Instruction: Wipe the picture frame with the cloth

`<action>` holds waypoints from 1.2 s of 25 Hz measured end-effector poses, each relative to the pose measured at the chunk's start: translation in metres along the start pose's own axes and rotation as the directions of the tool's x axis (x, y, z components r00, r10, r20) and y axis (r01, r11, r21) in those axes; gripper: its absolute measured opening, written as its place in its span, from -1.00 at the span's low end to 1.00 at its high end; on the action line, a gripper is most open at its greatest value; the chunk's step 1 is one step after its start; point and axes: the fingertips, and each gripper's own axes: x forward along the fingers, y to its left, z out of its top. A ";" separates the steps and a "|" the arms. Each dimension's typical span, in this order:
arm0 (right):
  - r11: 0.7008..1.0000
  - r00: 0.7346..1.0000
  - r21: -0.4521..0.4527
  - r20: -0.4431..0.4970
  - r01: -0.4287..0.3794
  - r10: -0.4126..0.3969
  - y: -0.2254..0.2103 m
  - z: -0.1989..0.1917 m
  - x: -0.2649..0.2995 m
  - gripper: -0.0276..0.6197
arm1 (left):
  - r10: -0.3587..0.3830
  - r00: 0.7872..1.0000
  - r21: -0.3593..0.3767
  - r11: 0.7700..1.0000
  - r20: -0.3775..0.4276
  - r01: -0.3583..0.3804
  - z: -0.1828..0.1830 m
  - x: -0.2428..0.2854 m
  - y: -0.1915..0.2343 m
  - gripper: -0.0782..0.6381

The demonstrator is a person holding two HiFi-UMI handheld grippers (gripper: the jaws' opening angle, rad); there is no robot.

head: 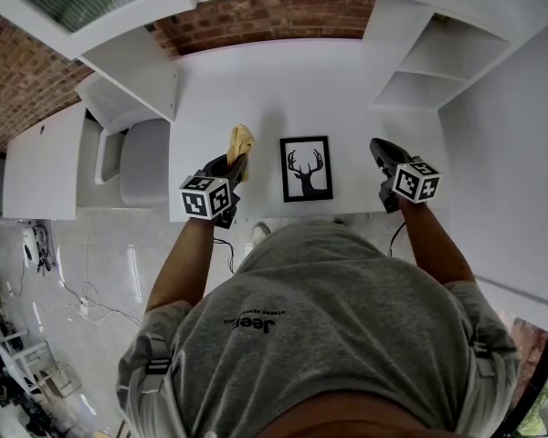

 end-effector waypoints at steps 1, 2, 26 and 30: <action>1.000 1.000 -0.010 0.000 -0.006 0.006 0.001 0.000 0.000 -0.86 | 0.001 1.000 0.003 1.000 0.000 -0.001 0.000 0.000 0.000 -0.60; 1.000 1.000 -0.024 -0.002 -0.012 0.012 0.003 -0.001 0.001 -0.87 | 0.001 1.000 0.006 1.000 -0.001 -0.001 -0.001 0.000 0.000 -0.60; 0.996 0.998 -0.092 -0.066 -0.017 0.011 0.010 -0.016 0.003 -0.87 | -0.011 1.000 0.021 1.000 -0.024 0.011 -0.011 0.003 -0.009 -0.60; 0.996 0.998 -0.092 -0.068 -0.019 0.013 0.009 -0.017 0.002 -0.87 | -0.018 0.999 0.023 1.000 -0.029 0.018 -0.012 0.006 -0.012 -0.60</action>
